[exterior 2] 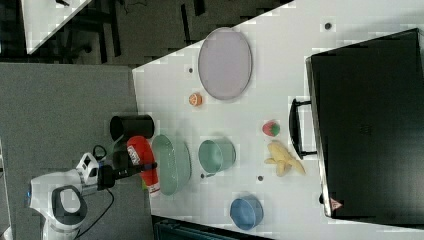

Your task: Pick Ketchup from the table and place it in strainer.

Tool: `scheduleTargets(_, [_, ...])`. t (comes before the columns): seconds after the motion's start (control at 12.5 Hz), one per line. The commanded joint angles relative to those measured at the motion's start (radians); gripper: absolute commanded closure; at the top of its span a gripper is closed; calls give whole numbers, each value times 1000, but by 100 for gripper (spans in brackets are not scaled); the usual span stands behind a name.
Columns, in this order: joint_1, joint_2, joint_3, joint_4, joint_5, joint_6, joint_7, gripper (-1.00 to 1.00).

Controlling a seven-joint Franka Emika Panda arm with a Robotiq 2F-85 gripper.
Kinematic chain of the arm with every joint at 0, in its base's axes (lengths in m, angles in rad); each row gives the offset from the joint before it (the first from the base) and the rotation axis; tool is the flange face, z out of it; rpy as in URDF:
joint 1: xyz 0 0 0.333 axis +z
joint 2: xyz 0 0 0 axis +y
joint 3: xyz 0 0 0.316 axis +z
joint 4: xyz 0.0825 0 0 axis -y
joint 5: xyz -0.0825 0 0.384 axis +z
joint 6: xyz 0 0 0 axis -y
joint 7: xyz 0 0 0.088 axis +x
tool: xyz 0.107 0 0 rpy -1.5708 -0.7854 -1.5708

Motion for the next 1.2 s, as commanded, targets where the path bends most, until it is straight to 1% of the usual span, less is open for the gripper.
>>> scheduleTargets(0.08, [-22, 68, 42, 20, 8, 92, 222, -21])
scheduleTargets(0.4, [-14, 226, 86, 20, 2, 228, 346, -21])
scheduleTargets(0.72, [2, 374, 85, 20, -4, 368, 348, -21])
scheduleTargets(0.8, [3, 409, 81, 20, -12, 397, 348, -27])
scheduleTargets(0.88, [3, 439, 75, 20, -31, 420, 348, -46])
scheduleTargets(1.04, [3, 472, 75, 22, -77, 450, 348, -90])
scheduleTargets(1.12, [3, 465, 76, 23, -79, 454, 348, -100])
scheduleTargets(1.2, [-1, 443, 75, 27, -78, 445, 350, -100])
